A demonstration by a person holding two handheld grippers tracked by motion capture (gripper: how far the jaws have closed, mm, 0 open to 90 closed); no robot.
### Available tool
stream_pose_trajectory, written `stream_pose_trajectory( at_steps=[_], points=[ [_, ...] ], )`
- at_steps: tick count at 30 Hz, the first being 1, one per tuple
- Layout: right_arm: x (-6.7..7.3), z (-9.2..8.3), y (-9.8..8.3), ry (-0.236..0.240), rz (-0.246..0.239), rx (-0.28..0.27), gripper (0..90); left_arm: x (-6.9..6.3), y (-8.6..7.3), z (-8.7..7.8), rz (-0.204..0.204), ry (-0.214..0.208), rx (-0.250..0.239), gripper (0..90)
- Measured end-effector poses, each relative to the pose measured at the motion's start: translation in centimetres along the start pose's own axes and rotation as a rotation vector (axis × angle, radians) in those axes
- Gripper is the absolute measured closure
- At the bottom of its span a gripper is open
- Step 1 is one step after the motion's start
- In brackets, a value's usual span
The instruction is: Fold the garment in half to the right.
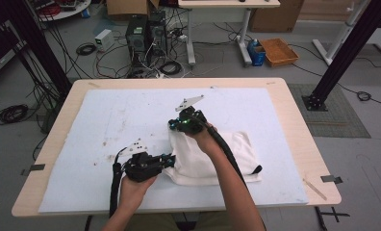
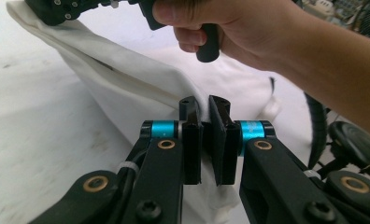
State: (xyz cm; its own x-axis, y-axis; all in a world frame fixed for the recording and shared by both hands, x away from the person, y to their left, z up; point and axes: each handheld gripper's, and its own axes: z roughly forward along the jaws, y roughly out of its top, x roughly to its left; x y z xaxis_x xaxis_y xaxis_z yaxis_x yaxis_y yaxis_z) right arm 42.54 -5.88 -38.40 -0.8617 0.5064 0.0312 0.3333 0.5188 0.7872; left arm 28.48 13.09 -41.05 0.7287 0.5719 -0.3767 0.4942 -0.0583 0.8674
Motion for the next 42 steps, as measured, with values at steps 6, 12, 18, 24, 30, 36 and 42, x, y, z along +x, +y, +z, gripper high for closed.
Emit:
stream_pose_trajectory(
  at_steps=[6,12,18,24,30,36,42],
  points=[
    [-1.0,-2.1,-0.3,-0.021,0.012,-0.038,90.0,-0.9,1.2,1.9,0.014,-0.035,0.017,83.7],
    [-1.9,-3.6,-1.3,-0.044,0.032,-0.054,90.0,-1.8,2.1,4.2,0.025,-0.066,0.033,83.7],
    [-2.9,-5.0,-2.4,-0.068,0.056,-0.066,90.0,-2.5,2.4,6.1,0.029,-0.084,0.055,83.7],
    [-4.0,-6.4,-3.8,-0.096,0.076,-0.071,90.0,-2.8,2.6,7.6,0.029,-0.097,0.072,83.7],
    [-5.0,-8.1,-5.1,-0.127,0.105,-0.081,90.0,-3.7,3.0,9.5,0.040,-0.115,0.090,83.6],
    [-5.8,-9.4,-6.2,-0.153,0.125,-0.094,90.0,-4.6,3.3,11.2,0.052,-0.126,0.101,83.6],
    [-6.5,-10.6,-7.2,-0.178,0.143,-0.095,90.0,-5.1,3.6,12.5,0.057,-0.131,0.119,83.6]
  ],
)
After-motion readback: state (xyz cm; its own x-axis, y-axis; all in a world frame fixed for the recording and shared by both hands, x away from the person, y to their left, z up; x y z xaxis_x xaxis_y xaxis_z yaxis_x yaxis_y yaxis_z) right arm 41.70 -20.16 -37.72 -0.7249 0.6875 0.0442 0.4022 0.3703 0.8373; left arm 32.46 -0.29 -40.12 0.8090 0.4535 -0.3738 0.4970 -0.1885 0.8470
